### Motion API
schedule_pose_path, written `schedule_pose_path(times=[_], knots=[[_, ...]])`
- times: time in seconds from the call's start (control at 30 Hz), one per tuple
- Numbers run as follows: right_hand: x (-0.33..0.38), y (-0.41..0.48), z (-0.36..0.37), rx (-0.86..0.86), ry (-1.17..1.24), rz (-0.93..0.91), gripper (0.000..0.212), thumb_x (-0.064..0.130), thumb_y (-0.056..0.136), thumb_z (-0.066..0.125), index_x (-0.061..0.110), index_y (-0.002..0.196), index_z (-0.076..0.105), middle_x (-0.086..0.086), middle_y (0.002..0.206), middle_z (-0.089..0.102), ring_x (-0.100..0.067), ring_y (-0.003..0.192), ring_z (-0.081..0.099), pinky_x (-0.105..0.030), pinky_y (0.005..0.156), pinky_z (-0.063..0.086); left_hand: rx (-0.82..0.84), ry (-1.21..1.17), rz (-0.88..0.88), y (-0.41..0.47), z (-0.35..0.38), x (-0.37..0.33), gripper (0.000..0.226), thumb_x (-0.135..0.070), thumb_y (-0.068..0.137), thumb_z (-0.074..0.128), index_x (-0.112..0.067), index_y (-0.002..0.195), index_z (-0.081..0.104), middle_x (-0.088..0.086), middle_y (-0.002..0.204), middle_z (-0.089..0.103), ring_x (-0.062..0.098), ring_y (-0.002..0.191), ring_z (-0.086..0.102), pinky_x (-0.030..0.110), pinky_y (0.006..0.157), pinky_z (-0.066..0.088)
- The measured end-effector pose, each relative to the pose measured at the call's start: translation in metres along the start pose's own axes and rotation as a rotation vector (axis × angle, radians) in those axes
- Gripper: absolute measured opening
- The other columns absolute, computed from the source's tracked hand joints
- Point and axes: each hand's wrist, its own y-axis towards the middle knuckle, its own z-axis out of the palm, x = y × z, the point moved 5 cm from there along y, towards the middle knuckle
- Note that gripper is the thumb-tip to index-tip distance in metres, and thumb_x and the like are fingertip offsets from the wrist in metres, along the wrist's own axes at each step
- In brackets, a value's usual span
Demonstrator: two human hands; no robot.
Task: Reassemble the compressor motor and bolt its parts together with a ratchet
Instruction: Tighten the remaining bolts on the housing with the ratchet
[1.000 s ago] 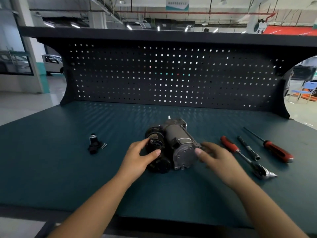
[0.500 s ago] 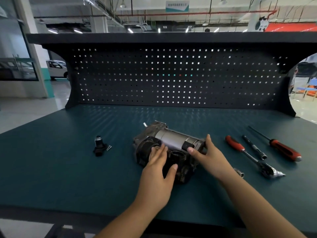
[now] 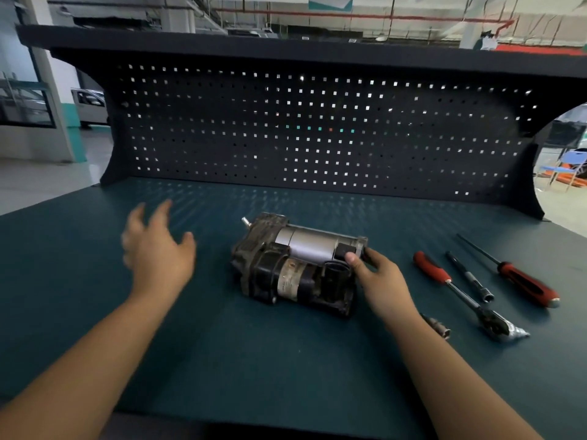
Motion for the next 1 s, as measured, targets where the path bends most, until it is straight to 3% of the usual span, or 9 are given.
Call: schedule_pose_path(times=[0.13,0.23,0.43,0.57,0.67,0.73,0.83,0.93,1.0], knots=[[0.0,-0.001,-0.004,-0.006,-0.016,-0.013,0.04,0.039,0.092,0.058,0.021,0.127,0.058,0.032,0.089,0.049,0.007,0.087,0.046,-0.003,0.065,0.034,0.198,0.104,-0.281,0.031,0.013,0.06,0.055,-0.026,0.087,0.065,-0.011,0.137,0.046,0.016,0.137,0.049,0.038,0.126,0.043,0.049,0.103,0.036],[-0.001,-0.002,-0.005,0.022,-0.026,-0.007,0.046,0.043,0.091,0.056,0.02,0.131,0.055,0.021,0.103,0.052,0.001,0.099,0.045,-0.016,0.081,0.033,0.181,0.065,-0.18,0.034,0.014,0.069,0.034,-0.019,0.087,0.066,-0.006,0.118,0.064,0.013,0.118,0.065,0.032,0.114,0.056,0.039,0.094,0.042],[-0.002,-0.006,-0.005,0.04,-0.03,0.035,0.051,0.047,0.092,0.052,0.016,0.134,0.051,0.003,0.132,0.056,-0.014,0.123,0.049,-0.023,0.09,0.032,0.262,0.197,-0.043,0.035,0.019,0.066,0.033,-0.019,0.085,0.069,-0.009,0.116,0.064,0.014,0.112,0.067,0.035,0.107,0.058,0.038,0.086,0.044],[-0.005,-0.008,-0.01,0.025,0.006,0.054,0.053,0.048,0.093,0.05,0.014,0.134,0.051,0.003,0.128,0.058,-0.014,0.117,0.052,-0.024,0.089,0.035,0.221,0.249,0.009,0.034,0.005,0.062,0.019,-0.018,0.083,0.07,-0.011,0.1,0.067,0.015,0.099,0.07,0.036,0.095,0.06,0.039,0.078,0.048],[-0.002,-0.008,-0.015,-0.077,0.049,0.041,0.043,0.041,0.093,0.053,0.013,0.126,0.057,0.005,0.115,0.06,-0.007,0.097,0.053,-0.018,0.076,0.037,0.114,0.194,0.076,0.033,-0.015,0.047,0.02,-0.019,0.084,0.068,-0.008,0.102,0.066,0.015,0.098,0.07,0.037,0.095,0.061,0.041,0.081,0.048],[0.003,-0.009,-0.022,-0.176,0.06,0.018,0.029,0.032,0.093,0.055,0.012,0.115,0.061,0.0,0.11,0.062,-0.005,0.086,0.054,-0.017,0.069,0.036,0.056,0.096,0.123,0.026,-0.026,0.024,0.02,-0.022,0.085,0.068,-0.01,0.1,0.065,0.011,0.095,0.07,0.031,0.092,0.063,0.037,0.081,0.047],[0.014,-0.018,-0.03,-0.27,0.17,-0.001,0.007,0.016,0.092,0.055,0.019,0.091,0.062,-0.001,0.093,0.064,-0.007,0.077,0.055,-0.016,0.064,0.039,0.067,-0.13,0.142,0.007,-0.031,-0.017,0.01,-0.026,0.082,0.07,-0.021,0.087,0.062,-0.007,0.082,0.067,-0.002,0.07,0.061,0.012,0.065,0.041],[0.035,-0.032,-0.02,-0.017,0.309,0.036,0.01,0.014,0.093,0.055,0.015,0.09,0.064,-0.001,0.064,0.067,-0.011,0.055,0.06,-0.017,0.05,0.042,0.192,-0.386,0.105,-0.019,-0.017,-0.058,0.012,-0.027,0.078,0.073,-0.027,0.078,0.061,-0.016,0.075,0.065,-0.013,0.066,0.059,0.008,0.053,0.04],[0.054,-0.044,-0.011,0.28,0.373,0.103,0.017,0.028,0.095,0.053,0.016,0.101,0.064,-0.008,0.067,0.072,-0.016,0.052,0.064,-0.019,0.043,0.043,0.244,-0.512,0.079,-0.037,-0.003,-0.083,0.013,-0.027,0.077,0.073,-0.025,0.078,0.061,-0.013,0.075,0.066,-0.01,0.067,0.06,0.01,0.055,0.043]])
